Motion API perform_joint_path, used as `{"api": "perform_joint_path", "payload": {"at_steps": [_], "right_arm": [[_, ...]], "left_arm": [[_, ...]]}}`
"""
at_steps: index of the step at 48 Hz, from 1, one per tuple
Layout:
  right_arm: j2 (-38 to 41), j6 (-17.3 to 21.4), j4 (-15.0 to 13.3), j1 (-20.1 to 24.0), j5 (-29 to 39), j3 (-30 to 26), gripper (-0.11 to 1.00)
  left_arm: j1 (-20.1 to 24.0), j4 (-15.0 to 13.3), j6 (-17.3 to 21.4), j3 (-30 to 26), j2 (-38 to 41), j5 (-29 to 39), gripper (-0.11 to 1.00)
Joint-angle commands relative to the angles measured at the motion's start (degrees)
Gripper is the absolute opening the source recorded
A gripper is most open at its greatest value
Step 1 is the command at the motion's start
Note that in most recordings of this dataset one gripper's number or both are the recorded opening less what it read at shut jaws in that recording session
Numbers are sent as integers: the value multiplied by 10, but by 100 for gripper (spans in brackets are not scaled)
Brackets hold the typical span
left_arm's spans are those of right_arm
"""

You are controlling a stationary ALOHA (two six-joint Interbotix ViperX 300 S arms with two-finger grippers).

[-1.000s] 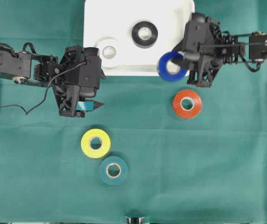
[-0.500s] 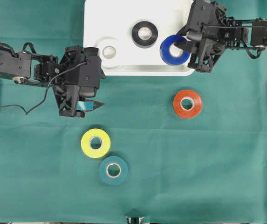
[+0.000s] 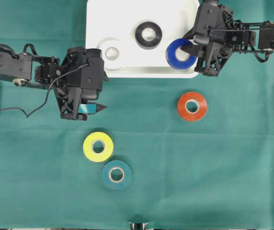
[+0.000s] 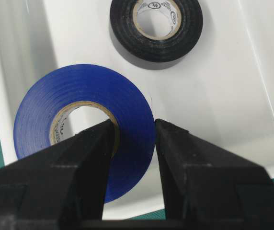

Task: Put the tape alternately from left to right into the white case.
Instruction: 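Lift the blue roll and carry it into the white tray, then release the blue roll and move the right gripper over the red roll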

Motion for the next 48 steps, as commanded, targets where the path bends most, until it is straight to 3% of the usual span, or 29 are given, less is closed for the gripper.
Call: {"api": "perform_joint_path", "payload": {"at_steps": [1,7,9,14,22,48], "right_arm": [[-6,1,-1,-1,-9,-6,1],[-6,1,-1,-1,-8,-5,2],[-6,1,-1,-1,-8,-4,7],[-6,1,-1,-1,-8,-1,30],[-6,1,-1,-1,-8,4,79],[-6,4,-1,19,-10,4,77]], "left_arm": [[-2,0,0,-8,-6,-4,93],[-2,0,0,-8,-6,-4,93],[-2,-1,0,-8,-6,-4,93],[-2,0,0,-7,-6,-4,93],[-2,0,0,-8,-6,-4,93],[-2,-1,0,-8,-6,-4,93]]}}
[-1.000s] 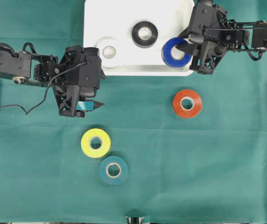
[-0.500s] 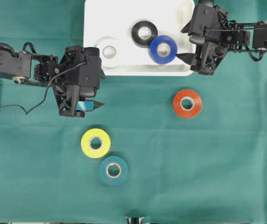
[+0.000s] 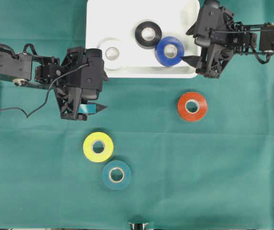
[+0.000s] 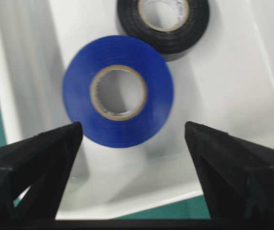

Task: Put the tape alternately from left to right into the white case.
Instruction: 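Release the blue roll and move the right gripper over the red roll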

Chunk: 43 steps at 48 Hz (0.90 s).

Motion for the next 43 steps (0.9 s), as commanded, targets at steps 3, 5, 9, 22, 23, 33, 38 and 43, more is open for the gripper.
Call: {"api": "perform_joint_path", "payload": {"at_steps": [3,5,9,22,23,33,38,43], "right_arm": [[-7,1,-1,21,-7,-4,77],[-9,1,-1,28,-9,-4,77],[-13,1,-1,43,-11,-4,77],[-23,2,0,98,-11,-4,77],[-24,2,0,102,-11,-4,77],[-24,2,0,144,-11,-2,77],[-24,2,0,158,-11,1,77],[-24,2,1,168,-11,4,77]], "left_arm": [[-2,-2,0,-9,-7,-4,93],[-2,-2,0,-10,-7,-4,93],[-2,-1,0,-9,-7,-4,93],[-2,-1,0,-8,-6,-4,93],[-2,-1,0,-8,-7,-4,93],[-2,-1,0,-7,-7,-4,93],[-2,-1,0,-7,-6,-4,93],[-2,-2,0,-7,-7,-4,93]]}}
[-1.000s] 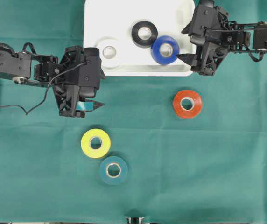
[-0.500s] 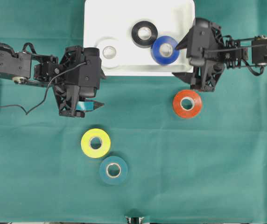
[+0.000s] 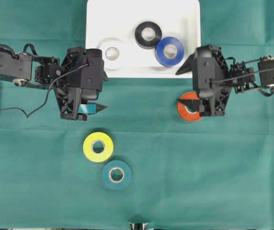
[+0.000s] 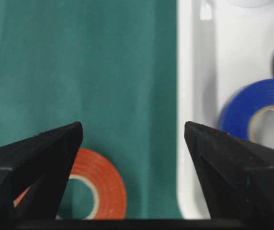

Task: Put the tape alternately from left to right into the white case.
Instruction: 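Release the blue roll and move the right gripper over the red roll, then move the left gripper down over the teal roll and grip its hole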

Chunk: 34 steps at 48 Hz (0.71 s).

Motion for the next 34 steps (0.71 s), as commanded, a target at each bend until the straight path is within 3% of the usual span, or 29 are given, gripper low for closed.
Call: {"api": "perform_joint_path", "payload": {"at_steps": [1,34], "right_arm": [[-12,2,0,10,-4,-4,77],[-12,2,2,77,-4,2,76]], "left_arm": [[-1,-1,0,-7,-6,-4,93],[-1,-1,0,-9,-6,-4,93]]}}
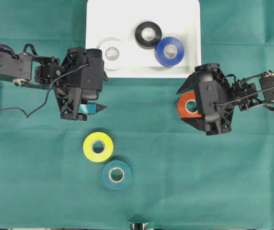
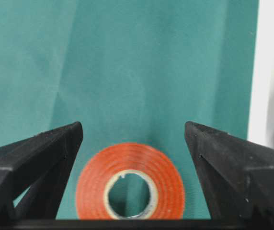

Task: Put the tape alternately from left to right into the white case.
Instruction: 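Move the left gripper down over the teal roll and grip its hole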

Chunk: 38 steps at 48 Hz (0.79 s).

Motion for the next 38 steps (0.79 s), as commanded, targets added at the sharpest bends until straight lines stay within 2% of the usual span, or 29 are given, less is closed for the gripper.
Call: {"api": "perform_joint_path", "payload": {"at_steps": [1,17,27,38], "right_arm": [[-12,1,2,9,-4,-4,76],[-12,1,2,13,-5,-4,76],[-12,1,2,13,-17,-4,76],[-12,1,2,13,-18,-3,76]], "left_arm": [[-2,-2,0,-10,-6,-4,93],[-4,-1,-1,-9,-7,-4,93],[-28,-2,-4,-5,-7,-4,93],[-70,-2,-40,-10,-6,-8,93]]}}
